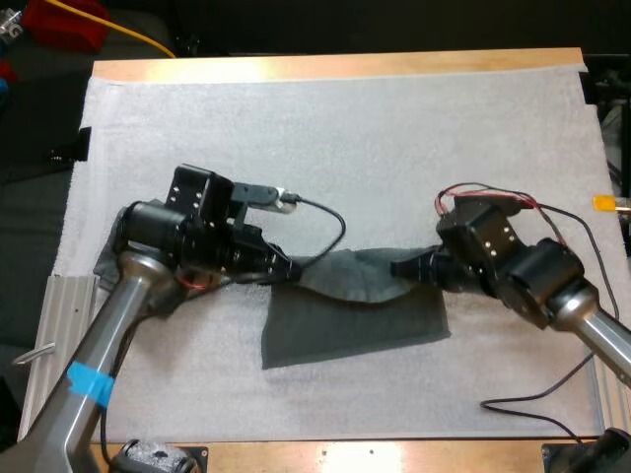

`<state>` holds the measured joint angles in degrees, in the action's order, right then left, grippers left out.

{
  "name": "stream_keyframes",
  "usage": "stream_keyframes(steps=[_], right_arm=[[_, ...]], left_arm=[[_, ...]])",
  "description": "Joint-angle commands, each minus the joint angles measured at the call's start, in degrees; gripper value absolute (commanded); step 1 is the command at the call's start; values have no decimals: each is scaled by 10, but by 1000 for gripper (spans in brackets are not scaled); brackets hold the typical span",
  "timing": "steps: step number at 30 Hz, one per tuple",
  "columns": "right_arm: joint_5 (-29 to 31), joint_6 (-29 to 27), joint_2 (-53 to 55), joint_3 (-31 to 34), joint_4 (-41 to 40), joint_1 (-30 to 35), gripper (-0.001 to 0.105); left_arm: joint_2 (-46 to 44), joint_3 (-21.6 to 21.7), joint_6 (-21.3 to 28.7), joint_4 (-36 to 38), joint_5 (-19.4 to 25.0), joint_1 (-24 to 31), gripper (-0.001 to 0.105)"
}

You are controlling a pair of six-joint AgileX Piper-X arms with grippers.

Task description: Pick towel from pile, fold and stack

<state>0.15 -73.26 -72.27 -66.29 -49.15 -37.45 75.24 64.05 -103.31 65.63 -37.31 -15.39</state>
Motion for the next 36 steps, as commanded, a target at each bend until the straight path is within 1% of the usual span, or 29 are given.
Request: stream_keyframes(steps=[1, 4, 7, 14, 17, 22, 24, 26, 28, 30, 33, 36], right_arm=[[-22, 0, -9, -1, 9, 11, 1], [-50, 3, -30, -1, 22, 31, 1], [-56, 12, -50, -1, 30, 45, 1], [-83, 22, -92, -1, 52, 72, 1], [-107, 47, -111, -1, 64, 85, 1], [-168, 105, -141, -1, 102, 108, 1], [-184, 124, -150, -1, 117, 115, 1], [-189, 136, -155, -1, 132, 120, 1], [-189, 160, -163, -1, 149, 124, 1], [-189, 187, -171, -1, 163, 127, 1], [-200, 223, -186, -1, 183, 130, 1], [-216, 245, -201, -1, 200, 133, 1]], left_arm=[[10, 2, 4, -14, -21, 7, 0], [36, 2, 9, -20, -24, 19, 0], [64, 2, 17, -27, -26, 25, 0], [124, 2, 17, -53, -37, 28, 0], [148, 2, 10, -59, -48, 35, 0], [183, 2, -23, -68, -98, 70, 0], [189, 2, -23, -71, -111, 84, 0], [192, 2, -23, -72, -125, 97, 0], [198, 2, -23, -76, -153, 110, 0], [206, 2, -33, -80, -169, 118, 0], [226, 2, -42, -79, -171, 121, 0], [245, 2, -53, -80, -177, 121, 0]])
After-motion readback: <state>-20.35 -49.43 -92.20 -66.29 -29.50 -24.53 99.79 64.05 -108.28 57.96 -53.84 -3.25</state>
